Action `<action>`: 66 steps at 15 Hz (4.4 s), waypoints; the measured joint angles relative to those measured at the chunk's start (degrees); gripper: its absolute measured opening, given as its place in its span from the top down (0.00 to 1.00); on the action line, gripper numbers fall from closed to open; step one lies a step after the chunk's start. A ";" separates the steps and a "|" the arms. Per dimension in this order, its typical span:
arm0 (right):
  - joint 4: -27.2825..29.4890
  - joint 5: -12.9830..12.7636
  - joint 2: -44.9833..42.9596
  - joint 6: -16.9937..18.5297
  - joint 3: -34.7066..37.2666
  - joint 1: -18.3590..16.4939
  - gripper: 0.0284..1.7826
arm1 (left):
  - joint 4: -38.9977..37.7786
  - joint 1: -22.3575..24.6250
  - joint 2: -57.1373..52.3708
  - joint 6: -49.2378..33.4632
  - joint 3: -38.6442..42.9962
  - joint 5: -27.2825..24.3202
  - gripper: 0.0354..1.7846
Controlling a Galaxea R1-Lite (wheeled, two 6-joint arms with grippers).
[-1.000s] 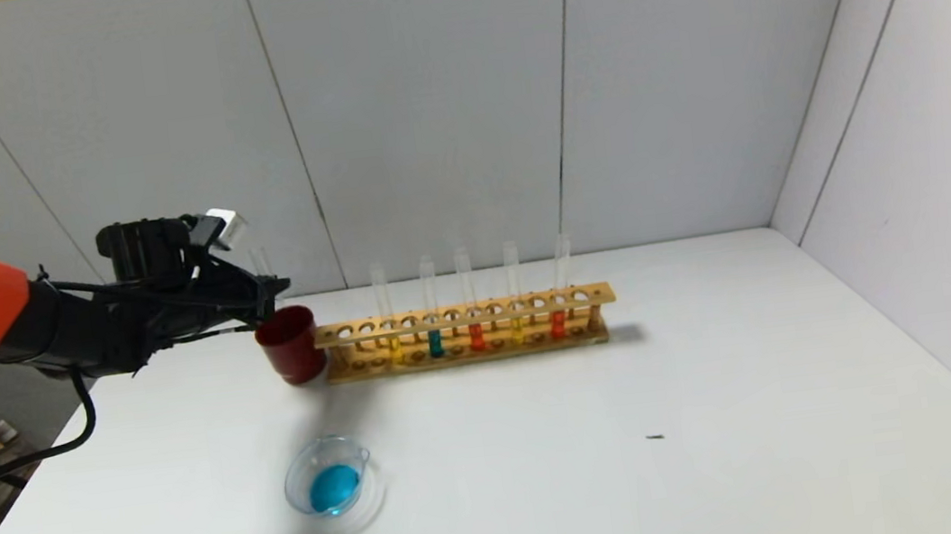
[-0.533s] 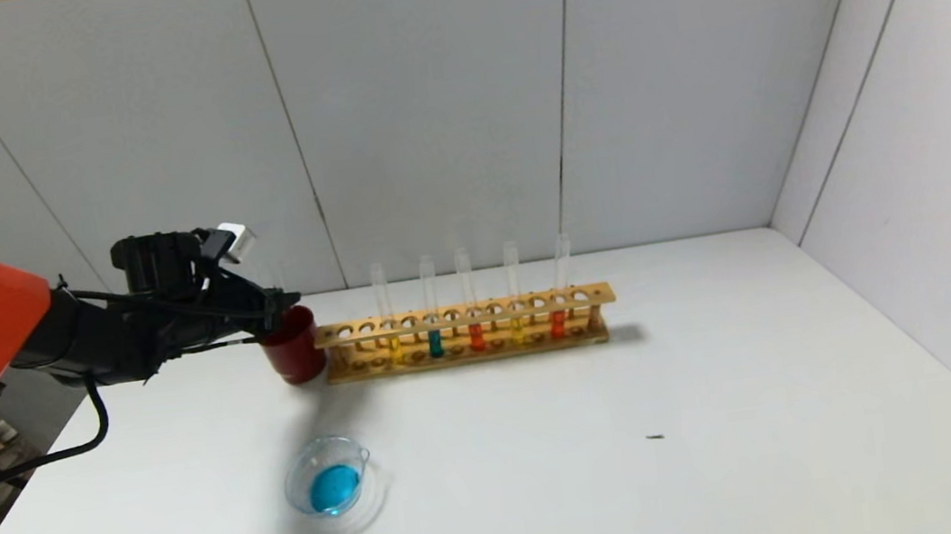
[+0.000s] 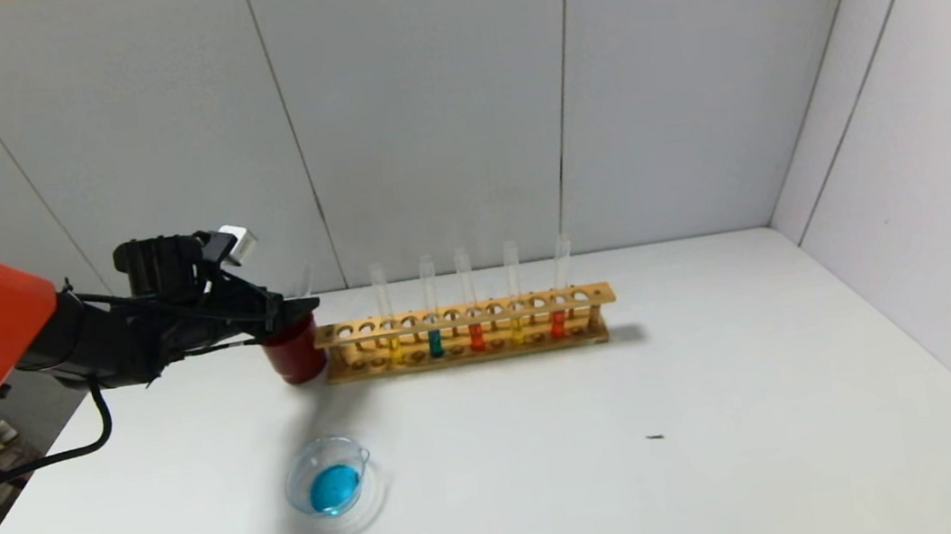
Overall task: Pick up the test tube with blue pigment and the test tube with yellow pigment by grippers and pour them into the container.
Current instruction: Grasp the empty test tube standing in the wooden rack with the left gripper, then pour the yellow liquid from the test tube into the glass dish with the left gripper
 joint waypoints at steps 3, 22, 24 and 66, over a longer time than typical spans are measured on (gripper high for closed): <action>0.00 0.02 0.00 0.00 0.00 0.00 0.02 | -0.02 0.00 -2.62 -0.15 0.83 0.12 0.02; 0.00 0.00 0.00 0.00 0.00 0.02 0.02 | -16.40 -14.75 -16.96 -7.20 25.27 1.00 0.02; -0.02 0.02 0.00 0.00 0.00 0.00 0.02 | -17.26 -14.75 -13.34 -7.14 22.47 2.35 0.02; 0.00 0.02 0.00 0.00 0.00 0.00 0.02 | 4.60 -16.91 -26.73 5.32 9.70 2.71 0.84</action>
